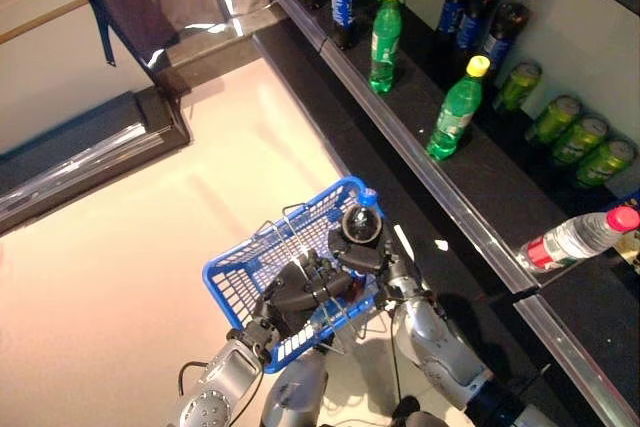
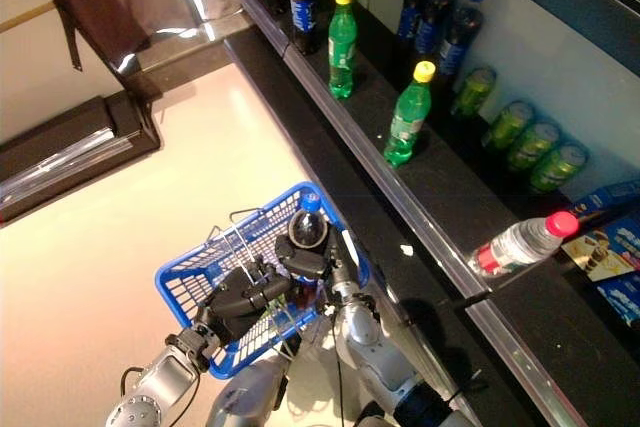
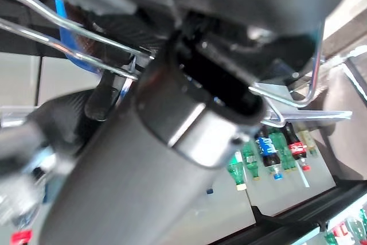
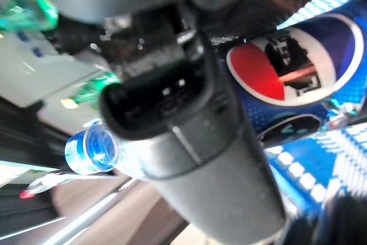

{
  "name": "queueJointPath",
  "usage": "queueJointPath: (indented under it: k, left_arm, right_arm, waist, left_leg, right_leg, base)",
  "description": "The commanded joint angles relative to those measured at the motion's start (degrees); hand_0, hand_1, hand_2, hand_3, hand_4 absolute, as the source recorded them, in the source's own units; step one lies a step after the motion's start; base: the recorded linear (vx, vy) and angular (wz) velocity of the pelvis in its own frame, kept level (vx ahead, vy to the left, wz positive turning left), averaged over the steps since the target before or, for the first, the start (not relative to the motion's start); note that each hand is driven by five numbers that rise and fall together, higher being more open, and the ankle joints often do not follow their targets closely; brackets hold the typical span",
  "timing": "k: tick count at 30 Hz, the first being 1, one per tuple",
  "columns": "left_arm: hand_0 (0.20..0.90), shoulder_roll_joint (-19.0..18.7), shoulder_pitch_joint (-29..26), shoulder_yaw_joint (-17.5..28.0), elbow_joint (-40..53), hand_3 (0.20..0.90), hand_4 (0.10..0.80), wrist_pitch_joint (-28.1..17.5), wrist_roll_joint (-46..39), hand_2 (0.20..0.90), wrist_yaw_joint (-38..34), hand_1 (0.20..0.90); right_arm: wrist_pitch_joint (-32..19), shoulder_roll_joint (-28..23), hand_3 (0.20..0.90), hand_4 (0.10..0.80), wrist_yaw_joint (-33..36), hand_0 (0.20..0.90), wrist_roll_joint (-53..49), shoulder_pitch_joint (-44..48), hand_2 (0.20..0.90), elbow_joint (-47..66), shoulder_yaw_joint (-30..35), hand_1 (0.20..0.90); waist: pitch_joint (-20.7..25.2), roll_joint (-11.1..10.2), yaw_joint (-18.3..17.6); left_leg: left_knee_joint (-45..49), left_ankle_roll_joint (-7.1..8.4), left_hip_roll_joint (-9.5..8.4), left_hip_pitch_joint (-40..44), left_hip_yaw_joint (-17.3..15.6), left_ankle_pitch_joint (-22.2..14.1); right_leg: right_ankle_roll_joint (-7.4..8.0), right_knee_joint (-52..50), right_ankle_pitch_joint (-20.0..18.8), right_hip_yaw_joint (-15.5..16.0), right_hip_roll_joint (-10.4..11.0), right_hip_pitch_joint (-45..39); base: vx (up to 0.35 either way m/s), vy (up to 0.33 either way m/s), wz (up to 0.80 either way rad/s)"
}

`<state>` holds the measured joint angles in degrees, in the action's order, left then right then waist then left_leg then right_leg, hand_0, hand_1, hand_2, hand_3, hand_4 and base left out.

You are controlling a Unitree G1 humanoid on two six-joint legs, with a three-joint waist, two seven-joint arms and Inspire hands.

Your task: Pick up the drink and place into the basket.

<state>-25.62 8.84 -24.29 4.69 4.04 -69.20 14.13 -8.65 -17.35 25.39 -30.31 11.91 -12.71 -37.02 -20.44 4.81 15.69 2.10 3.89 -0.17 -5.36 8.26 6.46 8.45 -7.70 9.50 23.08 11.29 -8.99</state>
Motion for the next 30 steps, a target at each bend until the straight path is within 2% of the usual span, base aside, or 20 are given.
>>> queueJointPath:
  k: [1, 8, 13, 15, 17, 20, 23, 27, 28, 29, 30]
  left_arm:
    - [0.300, 3.53, -6.50, -1.18, 22.39, 0.200, 0.100, -1.60, -3.74, 0.300, 17.50, 0.300]
    - [0.300, 3.13, -7.83, -2.05, 22.31, 0.200, 0.100, 3.68, -3.92, 0.300, 20.70, 0.300]
    - [0.300, 3.58, -7.95, -1.80, 22.03, 0.200, 0.100, 4.88, -4.54, 0.300, 21.67, 0.300]
    - [0.300, 3.77, -8.18, -1.54, 22.01, 0.200, 0.100, 6.21, -5.34, 0.300, 22.06, 0.300]
    - [0.300, 3.69, -8.43, -1.31, 22.17, 0.200, 0.100, 7.39, -5.98, 0.300, 23.05, 0.300]
    - [0.300, 2.79, -8.71, -0.80, 22.65, 0.200, 0.100, 8.64, -6.96, 0.300, 23.68, 0.300]
    - [0.300, 2.15, -8.73, -0.13, 23.12, 0.200, 0.100, 9.46, -7.06, 0.300, 24.57, 0.300]
    - [0.300, 1.51, -9.11, 0.73, 23.55, 0.200, 0.100, 10.93, -7.59, 0.300, 24.51, 0.300]
    - [0.300, 1.39, -9.16, 0.71, 23.72, 0.200, 0.100, 11.08, -7.71, 0.300, 24.40, 0.300]
    - [0.300, 1.33, -9.26, 0.87, 23.86, 0.200, 0.100, 11.34, -7.88, 0.300, 24.28, 0.300]
    - [0.300, 1.31, -9.20, 1.08, 23.96, 0.200, 0.100, 11.44, -7.80, 0.300, 24.31, 0.300]
  right_arm:
    - [-7.80, 4.43, 0.200, 0.100, 0.01, 0.300, 4.27, 9.69, 0.300, 4.40, -1.26, 0.300]
    - [-7.34, 7.32, 0.200, 0.100, 2.24, 0.300, 2.81, 11.33, 0.300, -3.89, -0.67, 0.300]
    - [-5.76, 8.71, 0.200, 0.100, 0.99, 0.300, -4.85, 11.37, 0.300, -9.38, 0.59, 0.300]
    - [-5.12, 9.82, 0.200, 0.100, -2.33, 0.300, -14.65, 11.27, 0.300, -13.40, 1.79, 0.300]
    - [-3.96, 11.07, 0.200, 0.100, -9.06, 0.300, -26.68, 10.92, 0.300, -16.66, 2.91, 0.300]
    - [-2.60, 12.25, 0.200, 0.100, -14.21, 0.300, -38.53, 10.58, 0.300, -20.37, 4.78, 0.300]
    - [-0.57, 13.05, 0.200, 0.100, -17.49, 0.300, -46.07, 10.86, 0.300, -23.49, 6.93, 0.300]
    - [1.28, 13.47, 0.200, 0.100, -18.97, 0.300, -51.15, 11.26, 0.300, -26.88, 9.30, 0.300]
    - [1.63, 13.66, 0.367, 0.267, -19.29, 0.444, -52.32, 11.47, 0.444, -27.73, 10.02, 0.444]
    - [1.96, 13.82, 0.609, 0.509, -19.27, 0.651, -52.93, 11.62, 0.651, -28.45, 10.70, 0.651]
    - [2.43, 13.84, 0.815, 0.715, -19.61, 0.827, -53.04, 11.86, 0.827, -28.88, 11.22, 0.827]
  waist:
    - [5.00, 0.03, 0.76]
    - [5.06, 0.10, 2.33]
    - [4.99, 0.01, 3.17]
    - [4.72, -0.06, 3.83]
    - [4.16, -0.11, 4.57]
    - [3.64, -0.29, 5.47]
    - [3.30, -0.40, 6.15]
    - [3.12, -0.53, 6.56]
    - [3.05, -0.56, 6.66]
    - [3.02, -0.61, 6.75]
    - [2.97, -0.65, 6.82]
  left_leg:
    - [6.27, 0.66, -0.44, 0.89, 1.00, -5.30]
    - [6.67, 0.29, -1.25, 0.61, 2.51, -5.35]
    - [6.80, 0.06, -1.60, 0.45, 3.21, -5.38]
    - [7.02, -0.02, -1.75, 0.30, 3.63, -5.44]
    - [7.27, -0.11, -1.75, 0.28, 3.94, -5.70]
    - [7.25, -0.24, -1.69, 0.24, 4.42, -5.58]
    - [7.03, -0.45, -1.65, 0.02, 4.67, -5.47]
    - [6.61, -0.73, -1.71, -0.05, 4.78, -5.29]
    - [6.50, -0.85, -1.71, -0.08, 4.74, -5.29]
    - [6.38, -0.94, -1.75, -0.10, 4.75, -5.23]
    - [6.26, -0.98, -1.71, -0.09, 4.74, -5.19]
  right_leg:
    - [-2.69, -0.25, -7.21, -1.47, 1.33, 4.65]
    - [-2.74, -0.66, -7.38, 0.05, 1.72, 4.35]
    - [-2.82, -0.77, -7.45, 0.78, 1.80, 4.18]
    - [-2.84, -0.92, -7.48, 1.23, 1.87, 4.07]
    - [-2.92, -1.27, -7.26, 1.62, 1.87, 3.93]
    - [-2.93, -1.45, -7.32, 2.21, 1.77, 3.70]
    - [-2.87, -1.51, -7.45, 2.52, 1.69, 3.87]
    - [-2.85, -1.32, -7.68, 2.51, 1.51, 4.02]
    - [-2.81, -1.34, -7.72, 2.45, 1.51, 4.15]
    - [-2.80, -1.30, -7.77, 2.44, 1.46, 4.19]
    - [-2.78, -1.27, -7.83, 2.43, 1.42, 4.23]
  base:
    - [0.015, 0.021, 0.21]
    - [0.034, 0.014, 0.12]
    - [0.027, 0.007, 0.12]
    - [0.018, -0.005, 0.08]
    - [0.011, -0.020, 0.08]
    - [0.024, -0.038, 0.12]
    - [0.006, -0.025, 0.05]
    - [-0.001, -0.003, 0.02]
    - [-0.008, -0.006, 0.07]
    - [-0.013, -0.005, 0.07]
    - [-0.012, -0.007, 0.06]
